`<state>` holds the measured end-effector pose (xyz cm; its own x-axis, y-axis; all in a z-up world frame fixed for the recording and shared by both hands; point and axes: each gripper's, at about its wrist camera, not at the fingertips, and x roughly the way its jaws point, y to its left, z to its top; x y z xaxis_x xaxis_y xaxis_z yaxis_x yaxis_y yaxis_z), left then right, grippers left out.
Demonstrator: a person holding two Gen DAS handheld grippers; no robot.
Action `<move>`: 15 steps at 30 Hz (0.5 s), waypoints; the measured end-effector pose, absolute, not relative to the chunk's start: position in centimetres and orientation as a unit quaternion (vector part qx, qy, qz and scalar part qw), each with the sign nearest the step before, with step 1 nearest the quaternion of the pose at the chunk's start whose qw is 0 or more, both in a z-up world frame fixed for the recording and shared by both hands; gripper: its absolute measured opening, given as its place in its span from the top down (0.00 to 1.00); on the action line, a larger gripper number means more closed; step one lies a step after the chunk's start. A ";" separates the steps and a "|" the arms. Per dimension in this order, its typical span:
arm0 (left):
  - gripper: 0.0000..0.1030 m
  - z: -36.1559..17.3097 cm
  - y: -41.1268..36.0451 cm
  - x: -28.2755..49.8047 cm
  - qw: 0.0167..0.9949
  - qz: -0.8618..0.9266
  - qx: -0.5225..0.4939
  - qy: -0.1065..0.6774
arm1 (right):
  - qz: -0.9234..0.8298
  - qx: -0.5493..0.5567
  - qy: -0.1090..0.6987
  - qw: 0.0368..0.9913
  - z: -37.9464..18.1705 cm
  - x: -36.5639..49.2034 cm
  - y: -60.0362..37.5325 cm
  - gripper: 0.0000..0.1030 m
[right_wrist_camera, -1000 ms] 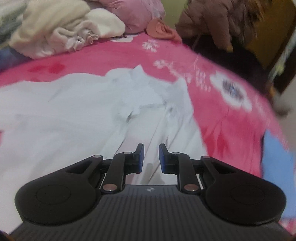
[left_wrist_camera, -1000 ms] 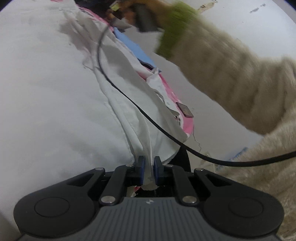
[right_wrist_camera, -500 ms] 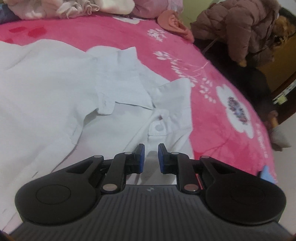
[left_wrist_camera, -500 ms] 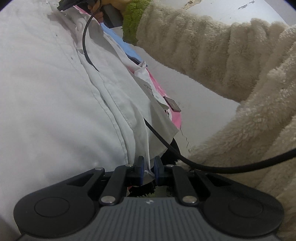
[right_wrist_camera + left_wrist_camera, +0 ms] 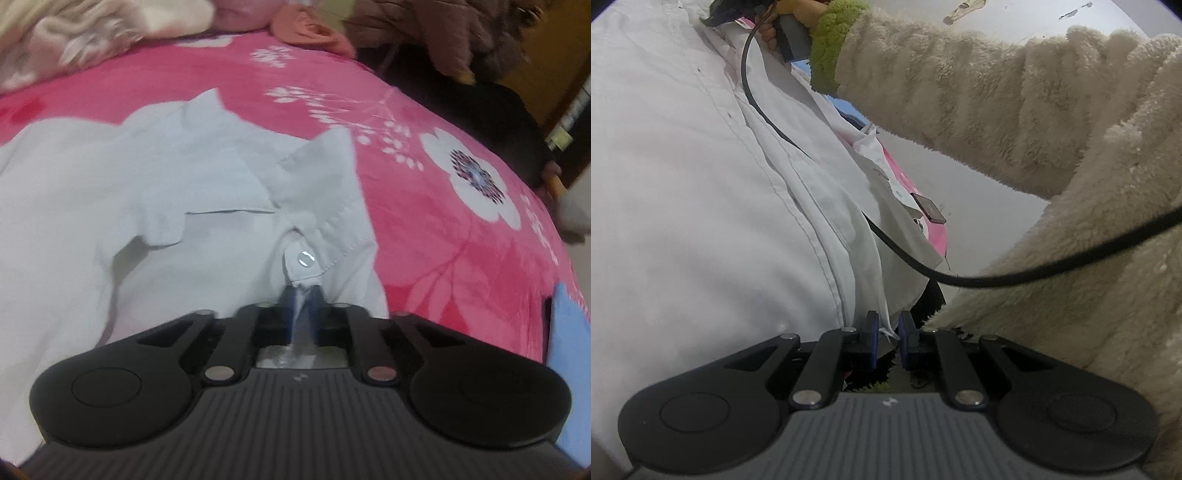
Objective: Fold clothes
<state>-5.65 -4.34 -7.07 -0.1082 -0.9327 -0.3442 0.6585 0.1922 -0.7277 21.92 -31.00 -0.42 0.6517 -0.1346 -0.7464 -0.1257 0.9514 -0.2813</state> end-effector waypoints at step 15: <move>0.90 -6.1 -3.8 -5.5 0.641 -0.627 -0.198 0.396 | 0.033 0.100 0.325 0.940 7.2 21.6 -35.1 1.00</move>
<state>-5.55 -3.78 -6.13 -0.1008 -0.9605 -0.2595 0.6472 0.1348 -0.7503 21.62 -35.08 7.16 0.7865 0.1263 -0.6045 0.0041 0.9778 0.2096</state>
